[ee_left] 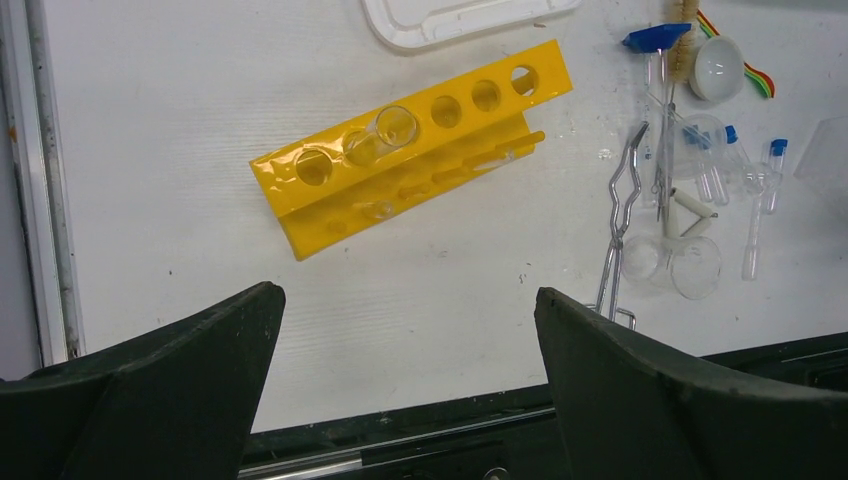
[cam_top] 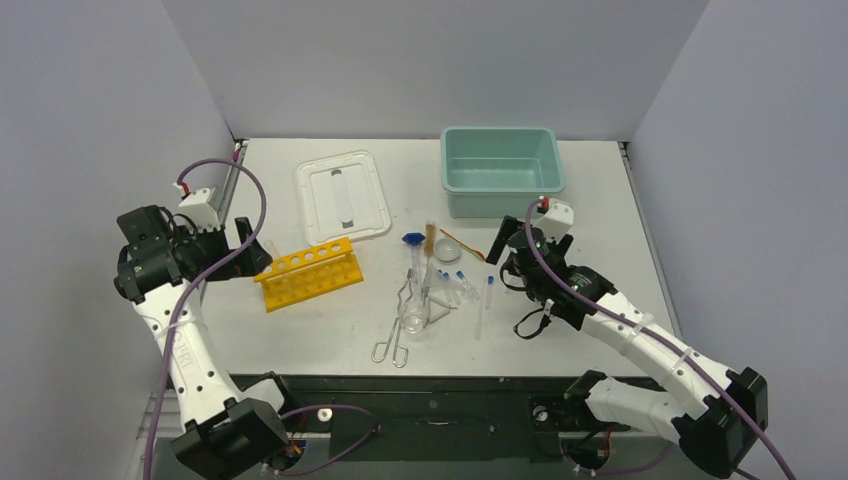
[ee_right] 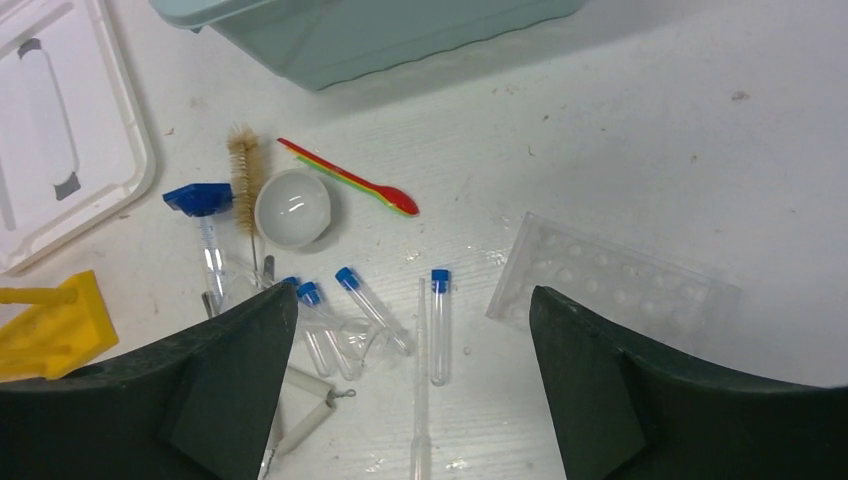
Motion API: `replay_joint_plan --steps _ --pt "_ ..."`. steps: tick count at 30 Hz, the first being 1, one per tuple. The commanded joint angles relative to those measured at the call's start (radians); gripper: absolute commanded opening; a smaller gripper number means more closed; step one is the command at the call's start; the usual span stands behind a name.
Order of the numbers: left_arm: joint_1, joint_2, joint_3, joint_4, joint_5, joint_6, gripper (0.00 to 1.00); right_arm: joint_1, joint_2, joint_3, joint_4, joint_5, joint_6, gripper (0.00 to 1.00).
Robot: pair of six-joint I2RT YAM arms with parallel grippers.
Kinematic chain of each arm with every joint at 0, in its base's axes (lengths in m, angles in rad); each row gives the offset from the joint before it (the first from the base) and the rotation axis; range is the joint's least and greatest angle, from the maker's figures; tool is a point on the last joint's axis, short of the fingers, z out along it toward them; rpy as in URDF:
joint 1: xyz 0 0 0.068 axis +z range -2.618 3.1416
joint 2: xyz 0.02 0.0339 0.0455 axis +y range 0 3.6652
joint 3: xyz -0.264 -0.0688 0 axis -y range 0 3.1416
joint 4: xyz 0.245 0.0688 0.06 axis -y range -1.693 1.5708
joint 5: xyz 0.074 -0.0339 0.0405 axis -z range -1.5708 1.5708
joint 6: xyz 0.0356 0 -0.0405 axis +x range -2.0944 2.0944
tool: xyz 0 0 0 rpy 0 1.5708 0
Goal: Organize the chemistry lab equipment
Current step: Pick up the test tube at the center of the board.
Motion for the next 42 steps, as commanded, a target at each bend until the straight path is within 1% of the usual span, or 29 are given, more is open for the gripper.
replay_joint_plan --steps 1,5,8,10,13,19,23,30,39,42 --pt "-0.002 -0.007 -0.004 0.03 0.028 0.009 0.96 0.003 0.001 -0.016 0.064 -0.038 -0.001 0.82" --pt "-0.002 -0.046 -0.043 0.076 0.01 -0.01 0.96 0.044 0.037 -0.01 0.047 -0.01 0.003 0.83" --pt "-0.001 -0.056 -0.047 0.072 0.005 0.0 0.97 0.073 0.061 -0.013 0.051 0.002 0.02 0.83" --pt "-0.002 -0.059 -0.055 0.07 -0.004 0.004 0.97 0.087 0.076 -0.012 0.056 0.002 0.025 0.82" --pt "-0.002 -0.061 -0.075 0.073 -0.026 0.005 0.97 0.1 0.092 -0.011 0.067 -0.002 0.029 0.77" --pt "-0.001 -0.066 -0.081 0.063 -0.042 0.024 0.97 0.113 0.117 -0.017 0.098 -0.016 0.04 0.76" --pt "-0.001 -0.069 -0.088 0.064 -0.044 0.03 0.97 0.146 0.159 -0.003 0.096 0.001 0.054 0.73" --pt "-0.001 -0.069 -0.089 0.056 -0.044 0.025 0.97 0.177 0.269 0.02 0.127 0.009 0.092 0.66" --pt "-0.001 -0.074 -0.105 0.038 -0.061 0.049 0.97 0.164 0.413 0.081 0.138 0.0 0.089 0.5" --pt "-0.001 -0.07 -0.105 0.036 -0.065 0.056 0.97 0.149 0.433 0.074 0.132 -0.008 0.096 0.48"
